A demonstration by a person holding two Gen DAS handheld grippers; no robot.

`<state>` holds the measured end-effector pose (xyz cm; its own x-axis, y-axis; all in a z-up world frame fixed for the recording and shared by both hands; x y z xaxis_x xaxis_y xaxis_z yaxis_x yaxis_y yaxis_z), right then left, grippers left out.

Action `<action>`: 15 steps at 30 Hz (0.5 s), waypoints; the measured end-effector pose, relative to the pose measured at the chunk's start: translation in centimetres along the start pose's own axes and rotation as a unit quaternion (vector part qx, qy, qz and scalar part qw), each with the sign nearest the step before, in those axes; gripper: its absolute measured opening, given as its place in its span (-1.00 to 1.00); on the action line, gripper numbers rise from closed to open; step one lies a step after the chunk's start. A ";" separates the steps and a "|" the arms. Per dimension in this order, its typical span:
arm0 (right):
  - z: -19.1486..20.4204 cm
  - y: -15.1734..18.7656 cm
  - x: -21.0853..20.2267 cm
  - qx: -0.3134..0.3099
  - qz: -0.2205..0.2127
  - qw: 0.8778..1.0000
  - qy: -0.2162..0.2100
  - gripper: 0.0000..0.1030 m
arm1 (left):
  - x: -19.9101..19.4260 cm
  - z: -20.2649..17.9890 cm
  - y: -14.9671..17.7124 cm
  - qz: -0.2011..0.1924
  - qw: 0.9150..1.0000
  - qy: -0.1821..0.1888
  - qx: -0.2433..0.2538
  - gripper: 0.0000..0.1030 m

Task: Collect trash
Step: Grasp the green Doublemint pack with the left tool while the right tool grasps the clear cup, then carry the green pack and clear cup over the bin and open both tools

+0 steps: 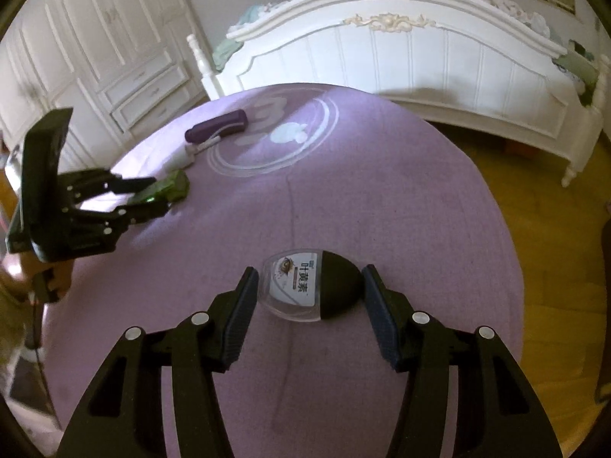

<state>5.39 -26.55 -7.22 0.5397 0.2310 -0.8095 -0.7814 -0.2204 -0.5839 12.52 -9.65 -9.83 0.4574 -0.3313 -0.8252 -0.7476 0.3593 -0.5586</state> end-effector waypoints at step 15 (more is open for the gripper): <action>2.9 -0.6 -2.9 0.037 -0.049 0.996 -0.067 0.08 | -5.3 1.9 2.9 -0.044 0.992 0.033 -0.112 -0.40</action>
<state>3.37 -24.31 -4.31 0.5714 0.3726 -0.7312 -0.7508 -0.1223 -0.6491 8.87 -5.17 -7.26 0.4988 -0.4116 -0.7627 -0.7980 0.1252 -0.5895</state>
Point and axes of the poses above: each gripper's, at about its wrist camera, not at the fingertips, and x roughly the way its jaws point, z to its left, y to its underside, the point moved 6 cm from there along x, roughly the way its jaws point, and after that the axes turned 15 degrees about -x, right-handed, at the moved point
